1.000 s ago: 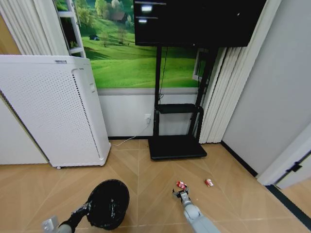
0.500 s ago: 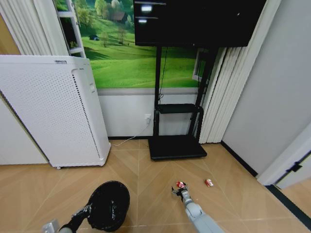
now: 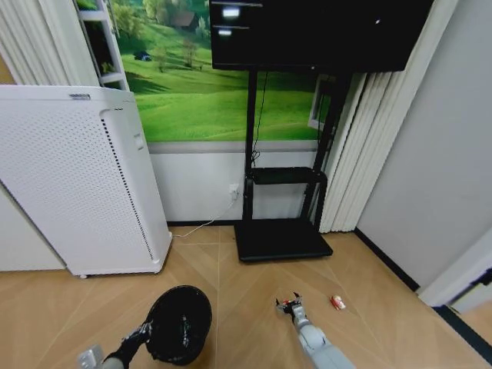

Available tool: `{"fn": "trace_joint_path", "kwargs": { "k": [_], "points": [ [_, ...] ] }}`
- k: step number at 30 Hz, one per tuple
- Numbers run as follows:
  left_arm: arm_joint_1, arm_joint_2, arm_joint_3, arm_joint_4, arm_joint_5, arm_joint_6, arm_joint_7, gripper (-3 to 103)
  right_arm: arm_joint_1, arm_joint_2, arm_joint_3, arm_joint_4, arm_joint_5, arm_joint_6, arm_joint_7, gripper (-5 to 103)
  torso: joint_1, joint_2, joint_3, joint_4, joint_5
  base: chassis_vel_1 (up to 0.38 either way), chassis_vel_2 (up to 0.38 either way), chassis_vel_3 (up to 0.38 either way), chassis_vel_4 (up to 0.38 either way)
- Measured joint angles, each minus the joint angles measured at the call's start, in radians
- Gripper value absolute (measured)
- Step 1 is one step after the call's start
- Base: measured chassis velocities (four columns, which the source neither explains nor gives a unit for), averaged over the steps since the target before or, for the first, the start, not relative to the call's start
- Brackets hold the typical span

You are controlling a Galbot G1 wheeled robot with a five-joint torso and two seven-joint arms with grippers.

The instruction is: Pick up the trash bin and place the garbage on the floor into it.

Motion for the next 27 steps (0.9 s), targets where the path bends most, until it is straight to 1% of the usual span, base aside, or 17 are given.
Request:
{"fn": "trace_joint_path", "kwargs": {
  "k": [3,5,6,7,8,10,14,16,20,24,26,27],
  "points": [
    [0.005,-0.003,-0.008,0.0,-0.001,0.0,0.003,7,-0.021,0.006,0.019,0.013,-0.004,0.044,-0.013,100,0.0,0.0,0.0,-0.0003,0.0,-0.251,0.101,0.192,-0.049],
    [0.007,-0.004,-0.01,-0.001,-0.001,0.0,0.004,7,-0.037,0.004,0.027,0.035,-0.004,0.044,-0.015,100,0.0,0.0,0.0,-0.0004,0.0005,-0.19,0.049,0.158,0.028],
    [0.01,-0.006,-0.015,-0.002,-0.001,0.0,0.007,7,-0.066,-0.003,0.036,0.074,0.001,0.033,-0.016,100,0.0,0.0,0.0,-0.0006,0.0001,-0.052,-0.026,0.055,0.047],
    [0.01,-0.006,-0.015,-0.002,-0.001,0.0,0.007,7,-0.066,-0.003,0.036,0.074,0.001,0.033,-0.016,100,0.0,0.0,0.0,-0.0006,0.0001,-0.052,-0.026,0.055,0.047],
    [0.014,-0.007,-0.021,-0.002,-0.001,0.0,0.01,7,-0.102,-0.016,0.047,0.12,0.01,0.016,-0.014,100,0.0,0.0,0.0,-0.0007,-0.0006,-0.052,-0.041,-0.033,-0.003],
    [0.022,-0.007,-0.032,0.002,-0.002,-0.001,0.016,7,-0.166,-0.045,0.063,0.185,0.014,-0.005,-0.017,100,0.0,0.0,0.0,-0.0005,-0.0001,0.066,-0.036,-0.088,0.042],
    [0.032,-0.005,-0.046,0.004,-0.008,-0.002,0.022,7,-0.204,-0.065,0.07,0.209,0.01,-0.015,-0.029,100,0.0,0.0,0.0,-0.0004,-0.0006,0.094,-0.034,-0.094,0.046],
    [0.04,-0.005,-0.062,0.004,-0.016,-0.003,0.027,7,-0.212,-0.07,0.069,0.203,-0.002,-0.02,-0.042,100,0.0,0.0,0.0,-0.0004,0.0001,0.028,-0.018,-0.021,0.007],
    [0.056,-0.014,-0.084,0.0,-0.02,-0.008,0.034,7,-0.203,-0.081,0.056,0.168,-0.033,-0.052,-0.082,100,0.0,0.0,0.0,-0.0005,-0.0002,0.0,0.0,0.0,0.0],
    [0.068,-0.024,-0.092,-0.005,-0.019,-0.013,0.041,7,-0.17,-0.076,0.045,0.118,-0.048,-0.055,-0.097,100,0.0,0.0,0.0,-0.0005,-0.0002,0.0,0.0,0.0,0.0],
    [0.074,-0.03,-0.095,-0.006,-0.016,-0.018,0.046,7,-0.13,-0.066,0.035,0.055,-0.054,-0.037,-0.11,100,0.0,0.0,0.0,-0.0003,-0.0001,0.0,0.0,0.0,0.0],
    [0.074,-0.03,-0.095,-0.006,-0.016,-0.018,0.046,7,-0.13,-0.066,0.035,0.055,-0.054,-0.037,-0.11,100,0.0,0.0,0.0,-0.0003,-0.0001,0.0,0.0,0.0,0.0]
  ]
}}
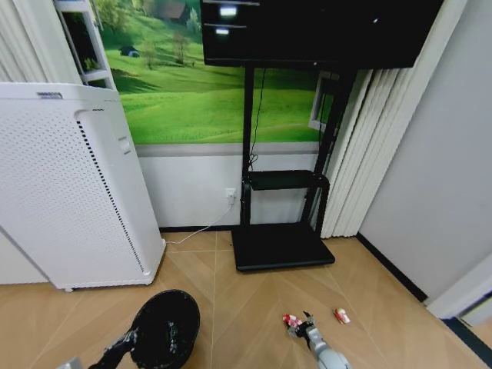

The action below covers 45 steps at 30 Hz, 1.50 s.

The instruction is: Pick up the trash bin and place the garbage on the floor into it.

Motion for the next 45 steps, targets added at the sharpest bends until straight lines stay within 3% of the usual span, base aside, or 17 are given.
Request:
{"fn": "trace_joint_path", "kwargs": {
  "k": [11,16,17,23,25,26,30,45],
  "points": [
    [-0.007,0.009,-0.008,0.003,-0.001,-0.004,0.001,7,0.026,-0.002,0.0,-0.076,-0.041,0.017,-0.038,101,0.0,0.0,0.0,-0.0002,-0.0002,0.0,0.0,0.0,0.0],
    [-0.012,0.005,0.002,0.005,0.0,-0.004,-0.003,7,0.022,0.004,0.0,-0.072,-0.047,0.017,-0.035,81,0.0,0.0,0.0,-0.0002,-0.0002,0.0,0.0,0.0,0.0],
    [-0.012,0.005,0.002,0.005,0.0,-0.004,-0.003,7,0.022,0.004,0.0,-0.072,-0.047,0.017,-0.035,81,0.0,0.0,0.0,-0.0002,-0.0002,0.0,0.0,0.0,0.0],
    [-0.009,0.005,-0.003,0.006,0.0,-0.004,-0.004,7,0.036,0.015,-0.003,-0.086,-0.049,0.018,-0.029,54,0.0,0.0,0.0,-0.0001,-0.0002,0.0,0.0,0.0,0.0],
    [-0.008,0.005,-0.003,0.006,0.0,-0.004,-0.004,7,0.038,0.015,-0.004,-0.089,-0.049,0.018,-0.028,54,0.0,0.0,0.0,0.0,-0.0002,0.0,0.0,0.0,0.0],
    [-0.008,0.005,-0.005,0.006,0.0,-0.005,-0.004,7,0.04,0.017,-0.005,-0.097,-0.049,0.019,-0.028,44,0.0,0.0,0.0,0.0,-0.0003,0.0,0.0,0.0,0.0],
    [-0.009,0.007,-0.005,0.006,-0.001,-0.005,-0.004,7,0.038,0.02,-0.002,-0.103,-0.047,0.021,-0.027,35,0.0,0.0,0.0,0.0001,-0.0003,0.0,0.0,0.0,0.0],
    [-0.017,0.015,0.001,0.006,-0.004,-0.004,-0.007,7,0.006,0.008,0.008,-0.06,-0.016,0.003,-0.015,34,0.0,0.0,0.0,-0.0001,0.0003,0.0,0.0,0.0,0.0]
  ]
}}
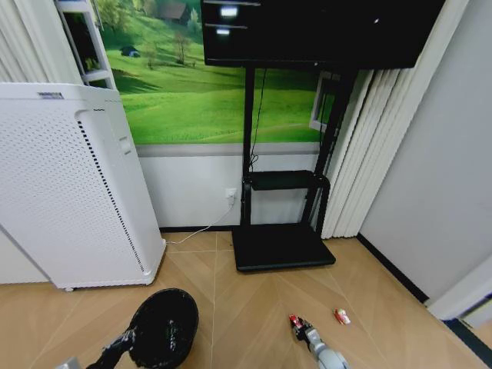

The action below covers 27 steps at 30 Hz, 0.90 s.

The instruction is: Pick up the trash bin and place the garbage on the floor into it.

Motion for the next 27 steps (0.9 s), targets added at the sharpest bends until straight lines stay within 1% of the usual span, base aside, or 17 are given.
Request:
{"fn": "trace_joint_path", "kwargs": {
  "k": [1,2,4,5,6,8,9,11,13,14,15,17,18,20,21,23,27],
  "points": [
    [0.0,0.0,0.0,0.0,0.0,0.0,0.0,7,0.0,0.0,0.0,0.0,0.0,0.0,0.0,34,0.0,0.0,0.0,0.0,0.0,0.0,0.0,0.0,0.0],
    [-0.003,0.006,0.002,0.0,0.0,0.0,-0.001,7,-0.019,-0.015,0.002,0.037,0.027,-0.025,-0.01,34,0.0,0.0,0.0,0.0002,0.0007,0.0,0.0,0.0,0.0],
    [-0.018,0.024,0.012,0.006,-0.002,0.002,-0.005,7,-0.077,-0.055,0.02,0.144,0.084,-0.029,-0.035,33,0.0,0.0,0.0,-0.0001,-0.0002,0.0,0.0,0.0,0.0],
    [-0.018,0.024,0.012,0.006,-0.002,0.002,-0.005,7,-0.077,-0.055,0.02,0.144,0.084,-0.029,-0.035,33,0.0,0.0,0.0,-0.0001,-0.0002,0.0,0.0,0.0,0.0],
    [-0.036,0.044,0.026,0.01,-0.011,0.007,-0.012,7,-0.141,-0.089,0.039,0.27,0.144,-0.034,-0.044,33,0.0,0.0,0.0,-0.0002,-0.0004,0.0,0.0,0.0,0.0],
    [-0.043,0.052,0.032,0.011,-0.016,0.009,-0.015,7,-0.165,-0.102,0.046,0.32,0.17,-0.036,-0.045,33,0.0,0.0,0.0,-0.0005,-0.0004,0.0,0.0,0.0,0.0],
    [-0.072,0.082,0.057,0.018,-0.03,0.017,-0.025,7,-0.228,-0.135,0.07,0.469,0.239,-0.039,-0.053,33,0.0,0.0,0.0,-0.0005,-0.0003,0.0,0.0,0.0,0.0],
    [-0.117,0.116,0.092,0.037,-0.038,0.025,-0.033,7,-0.286,-0.167,0.101,0.625,0.289,-0.04,-0.078,33,0.0,0.0,0.0,-0.0002,-0.0006,0.0,0.0,0.0,0.0],
    [-0.137,0.128,0.108,0.046,-0.045,0.027,-0.035,7,-0.302,-0.177,0.108,0.679,0.307,-0.039,-0.082,33,0.0,0.0,0.0,-0.0001,-0.0006,0.0,0.0,0.0,0.0],
    [-0.182,0.159,0.145,0.066,-0.086,0.028,-0.036,7,-0.329,-0.203,0.099,0.786,0.35,-0.033,-0.049,33,0.0,0.0,0.0,-0.0001,-0.0012,0.0,0.0,0.0,0.0],
    [-0.182,0.159,0.145,0.066,-0.086,0.028,-0.036,7,-0.329,-0.203,0.099,0.786,0.35,-0.033,-0.049,33,0.0,0.0,0.0,-0.0001,-0.0012,0.0,0.0,0.0,0.0],
    [-0.223,0.198,0.175,0.091,-0.137,0.034,-0.027,7,-0.338,-0.244,0.041,0.888,0.392,-0.022,0.006,33,0.0,0.0,0.0,-0.0004,-0.0001,0.0,0.0,0.0,0.0],
    [-0.223,0.198,0.175,0.091,-0.137,0.034,-0.027,7,-0.338,-0.244,0.041,0.888,0.392,-0.022,0.006,33,0.0,0.0,0.0,-0.0004,-0.0001,0.0,0.0,0.0,0.0],
    [-0.246,0.226,0.2,0.111,-0.175,0.04,-0.022,7,-0.335,-0.259,0.01,0.962,0.398,-0.014,0.023,33,0.0,0.0,0.0,0.0004,-0.0005,0.0,0.0,0.0,0.0],
    [-0.246,0.226,0.2,0.111,-0.175,0.04,-0.022,7,-0.335,-0.259,0.01,0.962,0.398,-0.014,0.023,33,0.0,0.0,0.0,0.0004,-0.0005,0.0,0.0,0.0,0.0],
    [-0.263,0.237,0.244,0.117,-0.225,0.047,-0.022,7,-0.351,-0.252,0.011,1.022,0.378,0.007,0.025,33,0.0,0.0,0.0,0.0003,-0.0002,0.0,0.0,0.0,0.0],
    [-0.285,0.244,0.302,0.135,-0.228,0.05,-0.009,7,-0.397,-0.251,0.026,1.085,0.381,0.024,0.013,33,0.0,0.0,0.0,0.0001,-0.0006,0.0,0.0,0.0,0.0]
  ]
}}
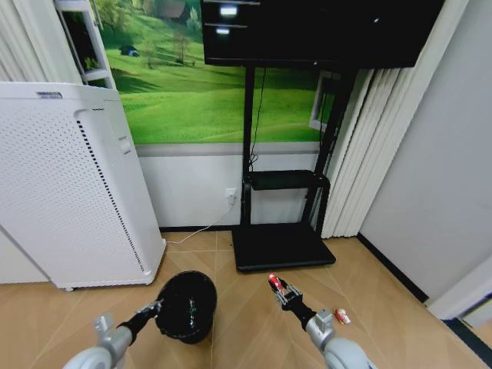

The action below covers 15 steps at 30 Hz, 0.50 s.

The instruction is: Pick up the trash bin and place the garbage on the floor into it.

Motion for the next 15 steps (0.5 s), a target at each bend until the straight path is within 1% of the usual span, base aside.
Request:
{"fn": "trace_joint_path", "kwargs": {
  "k": [2,4,5,6,7,8,9,12,13,15],
  "points": [
    [-0.037,0.01,0.069,0.037,0.024,0.0,0.04,7,-0.062,0.009,0.01,0.045,0.051,0.039,-0.098,33,0.0,0.0,0.0,-0.0002,0.0,0.0,0.0,0.0,0.0],
    [-0.042,0.011,0.076,0.042,0.029,0.0,0.046,7,-0.071,0.012,0.011,0.048,0.056,0.045,-0.113,33,0.0,0.0,0.0,-0.0003,-0.0001,0.0,0.0,0.0,0.0],
    [-0.078,0.012,0.118,0.073,0.064,0.0,0.101,7,-0.107,0.042,0.011,0.05,0.054,0.074,-0.187,33,0.0,0.0,0.0,-0.0004,-0.0001,0.0,0.0,0.0,0.0],
    [-0.078,0.012,0.118,0.073,0.064,0.0,0.101,7,-0.107,0.042,0.011,0.05,0.054,0.074,-0.187,33,0.0,0.0,0.0,-0.0004,-0.0001,0.0,0.0,0.0,0.0],
    [-0.09,0.013,0.13,0.083,0.077,0.0,0.125,7,-0.113,0.055,0.007,0.046,0.047,0.083,-0.208,33,0.0,0.0,0.0,-0.0003,0.0,0.0,0.0,0.0,0.0],
    [-0.111,0.016,0.151,0.096,0.097,-0.001,0.178,7,-0.118,0.076,-0.005,0.029,0.032,0.094,-0.238,33,0.0,0.0,0.0,-0.0003,0.0,0.0,0.0,0.0,0.0],
    [-0.111,0.016,0.151,0.096,0.097,-0.001,0.178,7,-0.118,0.076,-0.005,0.029,0.032,0.094,-0.238,33,0.0,0.0,0.0,-0.0003,0.0,0.0,0.0,0.0,0.0],
    [-0.13,0.025,0.172,0.097,0.116,-0.005,0.267,7,-0.104,0.096,-0.034,-0.006,-0.01,0.099,-0.264,33,0.0,0.0,0.0,-0.0003,0.0002,0.0,0.0,0.0,0.0],
    [-0.13,0.025,0.172,0.097,0.116,-0.005,0.267,7,-0.104,0.096,-0.034,-0.006,-0.01,0.099,-0.264,33,0.0,0.0,0.0,-0.0003,0.0002,0.0,0.0,0.0,0.0],
    [-0.129,0.032,0.169,0.092,0.123,-0.009,0.299,7,-0.087,0.094,-0.051,-0.021,-0.014,0.096,-0.267,33,0.0,0.0,0.0,-0.0001,0.0001,0.0,0.0,0.0,0.0]
  ]
}}
